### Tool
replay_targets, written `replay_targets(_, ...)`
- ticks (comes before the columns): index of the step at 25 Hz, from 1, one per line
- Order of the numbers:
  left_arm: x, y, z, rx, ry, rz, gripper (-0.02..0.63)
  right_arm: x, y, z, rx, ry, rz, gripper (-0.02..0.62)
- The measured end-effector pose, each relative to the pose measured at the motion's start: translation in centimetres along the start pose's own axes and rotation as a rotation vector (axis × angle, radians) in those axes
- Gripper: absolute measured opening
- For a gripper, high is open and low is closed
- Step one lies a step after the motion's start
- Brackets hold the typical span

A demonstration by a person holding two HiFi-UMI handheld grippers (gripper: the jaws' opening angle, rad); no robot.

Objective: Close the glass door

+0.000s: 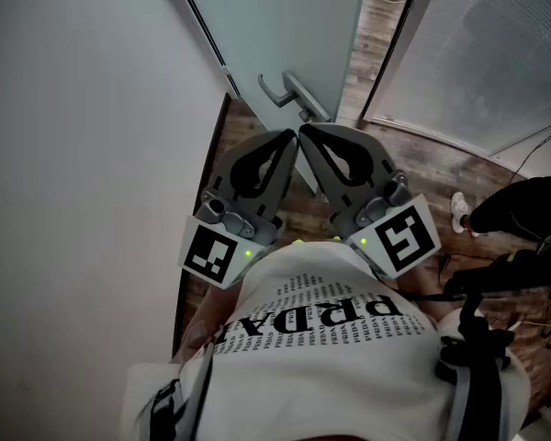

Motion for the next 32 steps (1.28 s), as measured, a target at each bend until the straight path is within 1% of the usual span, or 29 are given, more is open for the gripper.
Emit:
replay_targets(3,0.1,0.0,-0.1,-0.001,0.002,0.019,-0.005,0.2,-0.2,0.1,0.003,0.003,0.007,-0.002)
replay_targets(10,0.2,-0.2,-0.2,0.006,0.005,0.028,-0.005,0.2,-0.4,0.0,0.014,0.009,0.008,-0.002)
replay_targets(18,0.3,-0.2,-0.3,0.004,0.007,0.03,-0.005,0.2,-0.4,-0.1,0.005,0.014,0.004,-0.002)
replay_targets(21,0.3,-0.2,-0.2,0.011,0.02,0.02,-0.005,0.3,-0.5,0.1,-0.011,0.024,-0.008,-0.002)
replay_targets(23,0.2,0.0,-0.2,0.02,0.033,0.009,-0.005,0.1,-0.3,0.3,0.001,0.058,0.006,-0.002)
replay_targets(26,0.2,0.2,0.1,0.021,0.031,0.022,-0.005,-1.4,0.1,0.6,0.031,0.142,0.048,-0.002)
replay_targets(29,0.2,0.3,0.0,0.031,0.041,0.037,-0.005,-3.8,-0.4,1.1,0.002,0.237,0.056,0.0)
replay_targets(30,0.2,0.3,-0.1,0.037,0.046,0.041,-0.005,-4.6,-0.7,1.1,-0.006,0.266,0.063,0.02)
replay_targets(31,0.3,0.2,-0.2,0.041,0.051,0.047,-0.005,-5.4,-1.0,1.0,-0.006,0.287,0.075,0.074)
replay_targets(32,0.3,0.2,-0.3,0.045,0.055,0.055,-0.005,-6.0,-1.1,0.7,0.005,0.303,0.095,0.09)
Point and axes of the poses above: the fingertips, and each gripper's own axes: z backward along the fingers, x to its left, y out of its underside, the point moved 9 cm from there along z, backward along the fingers, and after that the axes turned 4 degrees about -x, right-handed, at the moved point
